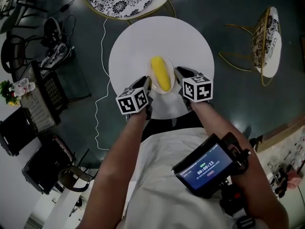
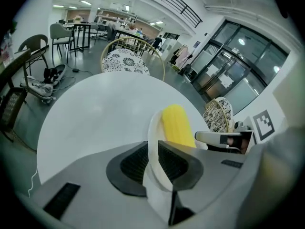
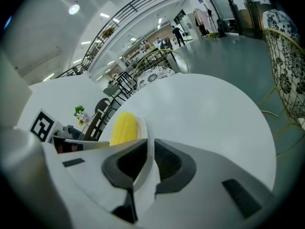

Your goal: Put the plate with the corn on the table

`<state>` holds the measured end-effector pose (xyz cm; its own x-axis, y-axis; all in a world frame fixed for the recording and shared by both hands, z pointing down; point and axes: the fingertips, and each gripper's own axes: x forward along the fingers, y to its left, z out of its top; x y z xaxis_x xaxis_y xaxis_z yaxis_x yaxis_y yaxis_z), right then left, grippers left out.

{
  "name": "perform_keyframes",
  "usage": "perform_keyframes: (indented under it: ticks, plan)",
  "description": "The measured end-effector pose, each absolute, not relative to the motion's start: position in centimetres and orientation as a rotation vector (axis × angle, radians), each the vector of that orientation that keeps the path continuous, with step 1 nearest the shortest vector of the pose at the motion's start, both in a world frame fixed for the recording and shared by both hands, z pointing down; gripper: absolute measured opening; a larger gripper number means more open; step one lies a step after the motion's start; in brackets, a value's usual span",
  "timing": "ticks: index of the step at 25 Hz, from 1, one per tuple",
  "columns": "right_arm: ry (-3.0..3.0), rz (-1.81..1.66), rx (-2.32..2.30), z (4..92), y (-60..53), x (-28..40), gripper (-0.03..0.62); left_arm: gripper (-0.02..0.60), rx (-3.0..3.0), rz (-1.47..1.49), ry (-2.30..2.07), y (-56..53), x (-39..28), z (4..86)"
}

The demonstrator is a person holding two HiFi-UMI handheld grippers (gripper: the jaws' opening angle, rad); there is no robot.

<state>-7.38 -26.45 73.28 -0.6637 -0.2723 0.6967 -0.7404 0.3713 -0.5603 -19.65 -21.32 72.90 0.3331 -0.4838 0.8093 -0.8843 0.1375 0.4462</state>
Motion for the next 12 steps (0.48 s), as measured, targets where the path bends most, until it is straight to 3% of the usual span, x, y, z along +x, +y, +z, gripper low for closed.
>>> perform_keyframes:
  ticks: [10, 12]
  plan:
    - [-2.192, 1.253, 0.813, 71.1, -26.7, -6.6, 0.043, 0.043, 1.573, 0.421, -1.336, -21.7, -18.7, 69.8]
    - [-2.210, 1.232, 0.794, 70.0, -26.5, -6.5, 0.033, 0.020, 1.604, 0.395, -1.328, -21.5, -18.4, 68.6]
